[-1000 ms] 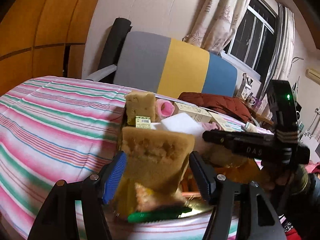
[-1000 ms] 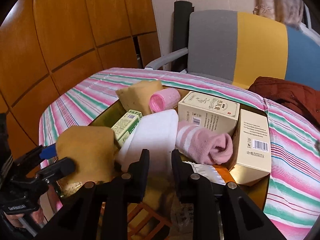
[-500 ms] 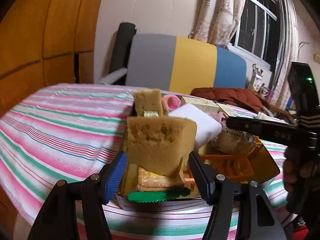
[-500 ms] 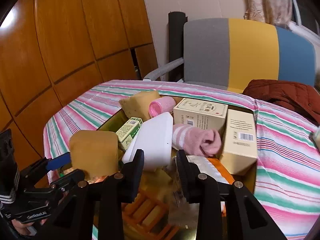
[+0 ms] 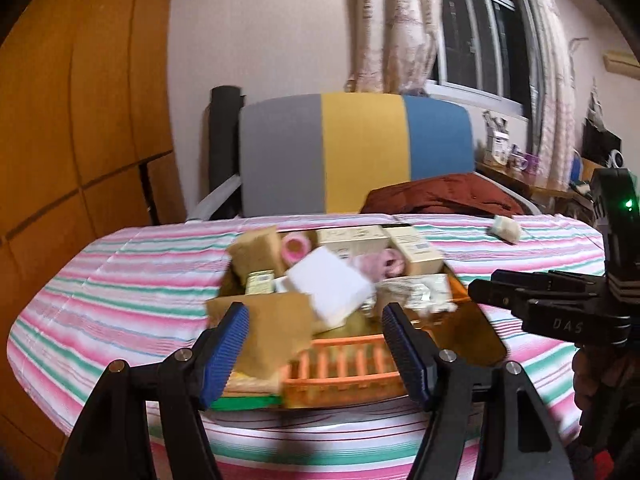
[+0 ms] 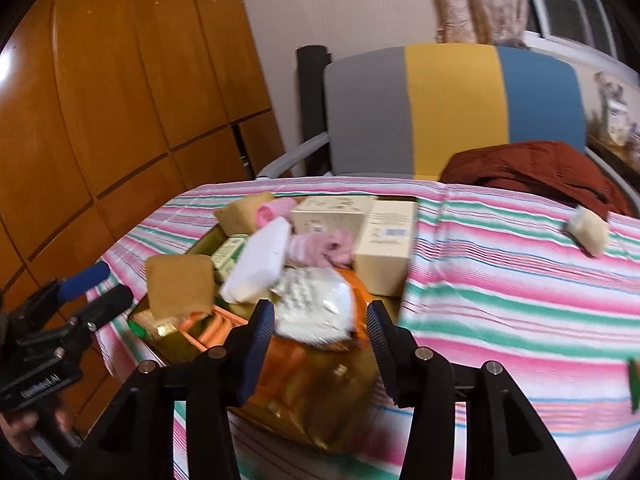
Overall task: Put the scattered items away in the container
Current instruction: 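Move both grippers back toward the cream sock and cracker pack on the cloth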
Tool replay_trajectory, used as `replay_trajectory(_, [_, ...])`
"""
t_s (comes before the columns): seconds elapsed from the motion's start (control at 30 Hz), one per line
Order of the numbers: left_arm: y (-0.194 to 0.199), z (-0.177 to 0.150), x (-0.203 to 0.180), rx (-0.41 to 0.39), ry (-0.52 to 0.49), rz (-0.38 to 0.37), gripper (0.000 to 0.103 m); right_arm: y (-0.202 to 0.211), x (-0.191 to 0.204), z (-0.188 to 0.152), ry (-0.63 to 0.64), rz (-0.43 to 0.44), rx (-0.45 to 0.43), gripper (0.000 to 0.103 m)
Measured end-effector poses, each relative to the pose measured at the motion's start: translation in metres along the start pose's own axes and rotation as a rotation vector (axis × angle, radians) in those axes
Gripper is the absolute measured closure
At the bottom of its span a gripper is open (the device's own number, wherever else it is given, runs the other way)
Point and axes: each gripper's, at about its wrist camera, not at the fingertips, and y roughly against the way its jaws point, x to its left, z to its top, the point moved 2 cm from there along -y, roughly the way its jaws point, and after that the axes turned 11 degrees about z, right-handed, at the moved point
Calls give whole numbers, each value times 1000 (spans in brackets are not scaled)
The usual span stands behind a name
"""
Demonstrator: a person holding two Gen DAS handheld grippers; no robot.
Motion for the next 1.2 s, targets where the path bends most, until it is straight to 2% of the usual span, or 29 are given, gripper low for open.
replay_trajectory(0.13, [10, 3, -23, -19, -45, -30, 33, 23, -21, -12, -46, -41, -14, 49])
replay_trajectory(0.63, [27, 8, -109, -44, -191, -167, 33, 95, -101, -56, -163, -219, -33, 47])
replay_trajectory(0.9, [22, 4, -158, -23, -265, -254, 33, 135, -150, -73, -251, -317, -48, 43])
replay_trajectory(1.2, [7, -8, -210, 14, -340, -327, 33, 169, -188, -80, -304, -412, -53, 37])
